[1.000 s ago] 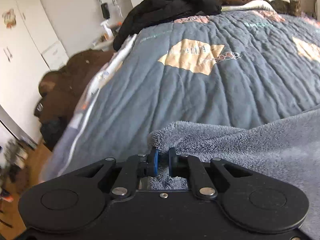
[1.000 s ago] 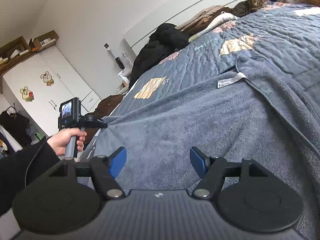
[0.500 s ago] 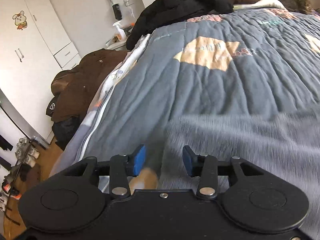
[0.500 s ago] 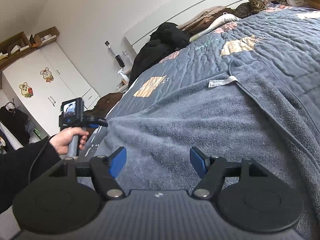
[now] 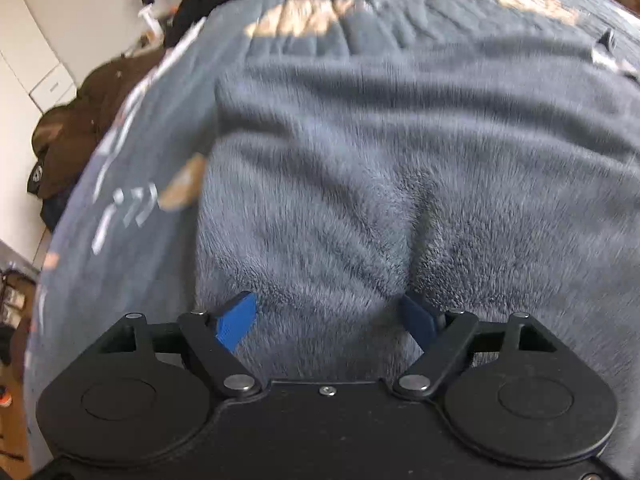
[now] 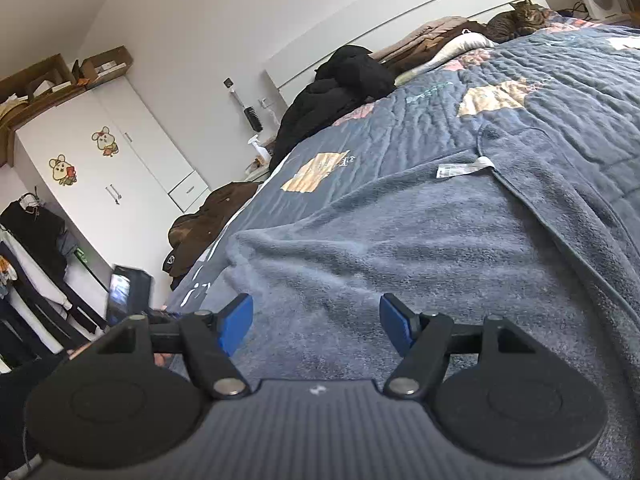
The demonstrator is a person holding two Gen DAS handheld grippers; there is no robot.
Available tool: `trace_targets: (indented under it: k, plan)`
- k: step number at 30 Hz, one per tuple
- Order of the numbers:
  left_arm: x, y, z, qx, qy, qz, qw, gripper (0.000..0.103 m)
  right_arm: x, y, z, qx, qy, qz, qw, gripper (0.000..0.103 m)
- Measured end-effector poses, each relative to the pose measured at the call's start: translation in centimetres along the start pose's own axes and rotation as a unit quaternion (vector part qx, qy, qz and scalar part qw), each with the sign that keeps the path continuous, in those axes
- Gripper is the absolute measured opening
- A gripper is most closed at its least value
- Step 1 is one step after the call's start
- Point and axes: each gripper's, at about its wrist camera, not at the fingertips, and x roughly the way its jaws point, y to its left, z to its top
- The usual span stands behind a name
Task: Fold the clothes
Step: 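Grasp the blanket fold with the left gripper and tug it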
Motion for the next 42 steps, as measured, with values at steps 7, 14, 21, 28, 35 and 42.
trace_targets:
  k: [7,14,21,28,35,42]
  plan:
    - [-1.2,2.1,0.0,-0.060,-0.011,-0.018,0.9980,0.007,-0.2,-0.2,0.1,0.002,-0.002,-0.002,1.000,0.069]
    - [-3.0,4.4,-0.2,-0.093,-0.031,-0.009,0.9952,0.005,-0.7,-0.5,0.4,0.007,-0.007,0.000,1.000,0.069]
    - [-6.0,6.5,0.2,-0.123,-0.059,-0.001,0.9907,0.001,-1.2,-0.9,0.8,0.009,-0.011,0.002,1.000,0.069]
    - [-6.9,9.3,-1.0,-0.144,-0.041,0.028,0.9883,0.000,-1.0,-1.2,1.0,0.009,-0.009,-0.008,1.000,0.069]
    - [-11.0,0.7,-1.7,-0.153,-0.076,-0.085,0.9815,0.011,-1.1,-2.0,1.3,0.001,-0.018,-0.053,0.998,0.069]
    - [-13.9,-10.0,-2.8,-0.136,-0.092,-0.160,0.9734,0.066,-1.8,-3.8,1.9,-0.026,-0.019,-0.111,0.993,0.069]
